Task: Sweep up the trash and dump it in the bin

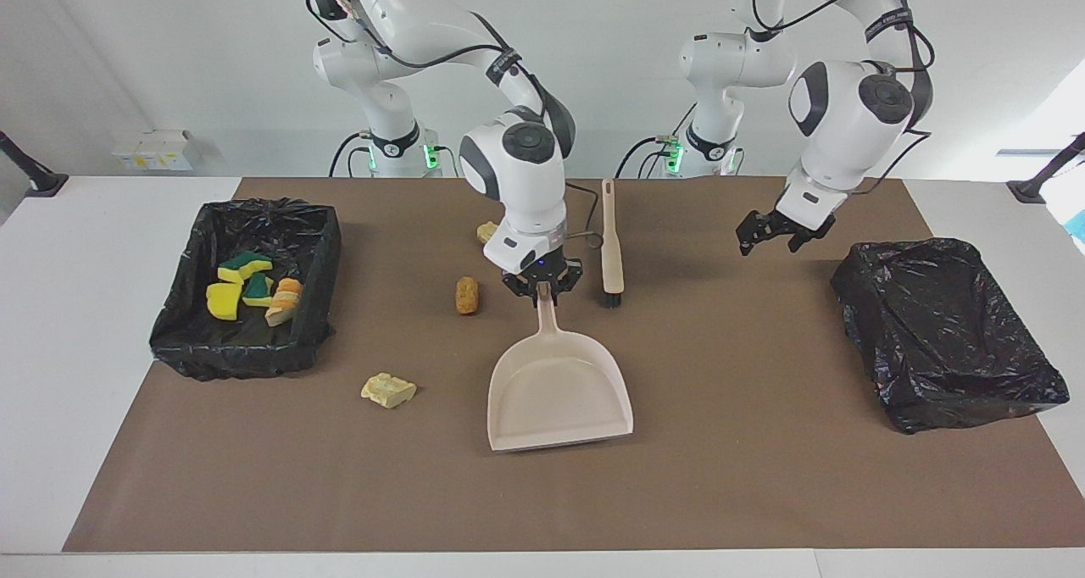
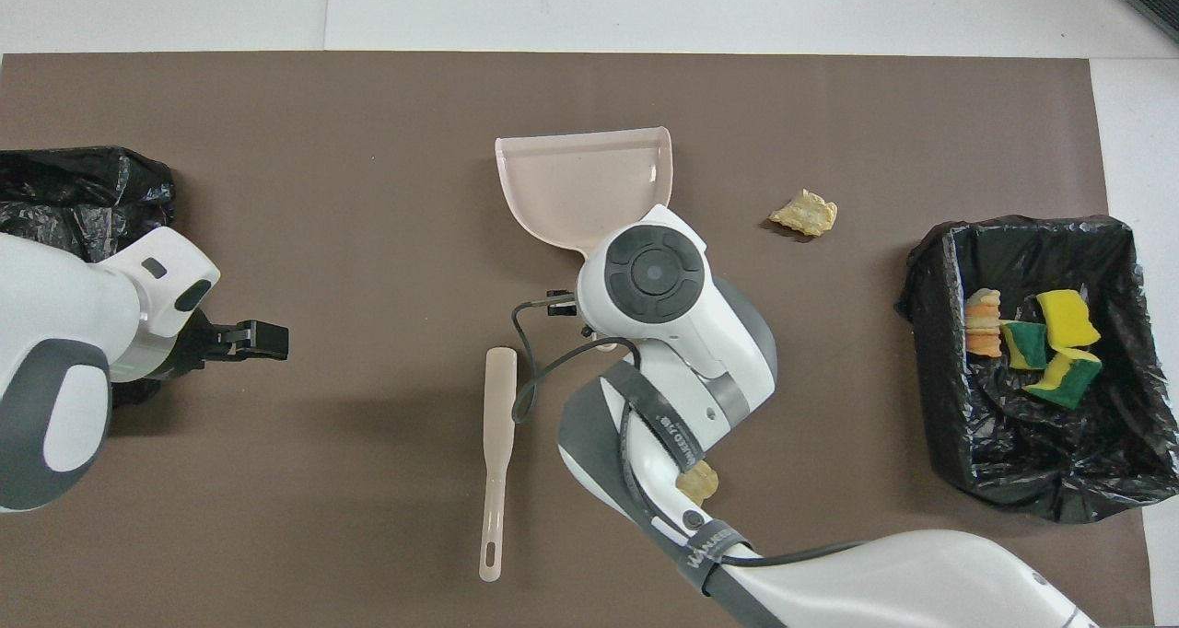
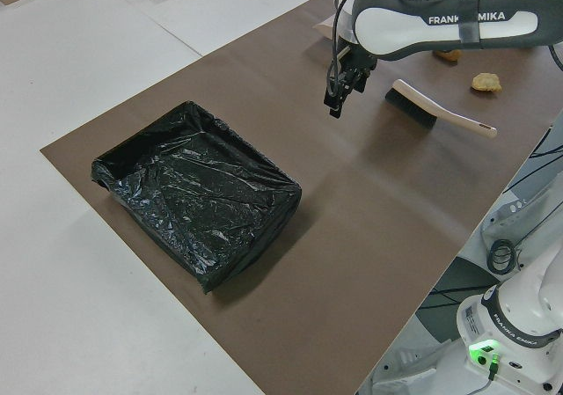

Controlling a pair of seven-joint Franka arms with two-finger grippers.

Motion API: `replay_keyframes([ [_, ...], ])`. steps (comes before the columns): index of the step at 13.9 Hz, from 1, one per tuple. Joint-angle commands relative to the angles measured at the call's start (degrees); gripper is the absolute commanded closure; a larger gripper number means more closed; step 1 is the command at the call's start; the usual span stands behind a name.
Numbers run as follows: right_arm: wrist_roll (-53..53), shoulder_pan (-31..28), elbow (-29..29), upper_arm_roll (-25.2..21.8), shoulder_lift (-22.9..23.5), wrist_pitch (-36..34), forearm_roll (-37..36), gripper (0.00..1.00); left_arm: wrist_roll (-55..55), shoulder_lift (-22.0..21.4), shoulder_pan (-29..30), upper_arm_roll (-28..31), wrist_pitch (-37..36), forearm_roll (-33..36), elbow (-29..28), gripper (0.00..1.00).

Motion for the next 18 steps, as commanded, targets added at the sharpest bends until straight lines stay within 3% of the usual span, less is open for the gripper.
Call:
replay_keyframes([
  [1,7.3,3.9,10.0,-0.5,7.5,-0.8,-2.3,1.00,6.9,-0.4,4.7,-0.8,-4.9,0.9,4.0,0.00],
  [5,13.5,6.2,15.2,-0.5,12.6,-1.2,-7.0,1.00,10.2,0.6,6.9,-0.8,-15.3,1.4,15.0,0.00],
  [6,13.4,6.1,15.3,-0.5,12.6,-1.3,-7.1,0.74,10.2,0.6,6.6,-0.9,-18.2,1.9,17.8,0.00],
  [7,13.5,6.0,15.2,-0.5,12.5,-1.3,-7.5,0.19,10.2,0.6,6.5,-0.9,-21.6,2.0,21.1,0.00],
  [8,13.6,6.0,15.1,-0.5,12.2,-1.3,-8.6,0.00,10.2,0.5,6.0,-1.1,-24.4,2.0,24.7,0.00],
  [10,13.6,5.4,14.7,-0.2,10.7,-1.4,-8.7,0.00,9.6,0.4,5.7,-1.6,-28.3,2.0,28.9,0.00],
  [13,13.9,5.7,12.5,0.0,6.9,-5.4,-8.6,0.00,9.3,0.0,5.7,-2.3,-28.1,1.6,28.7,0.00],
  [18,21.3,8.5,1.9,0.5,-0.7,-3.9,-7.9,0.00,8.0,0.6,5.6,-2.4,-28.4,1.7,28.3,0.00],
])
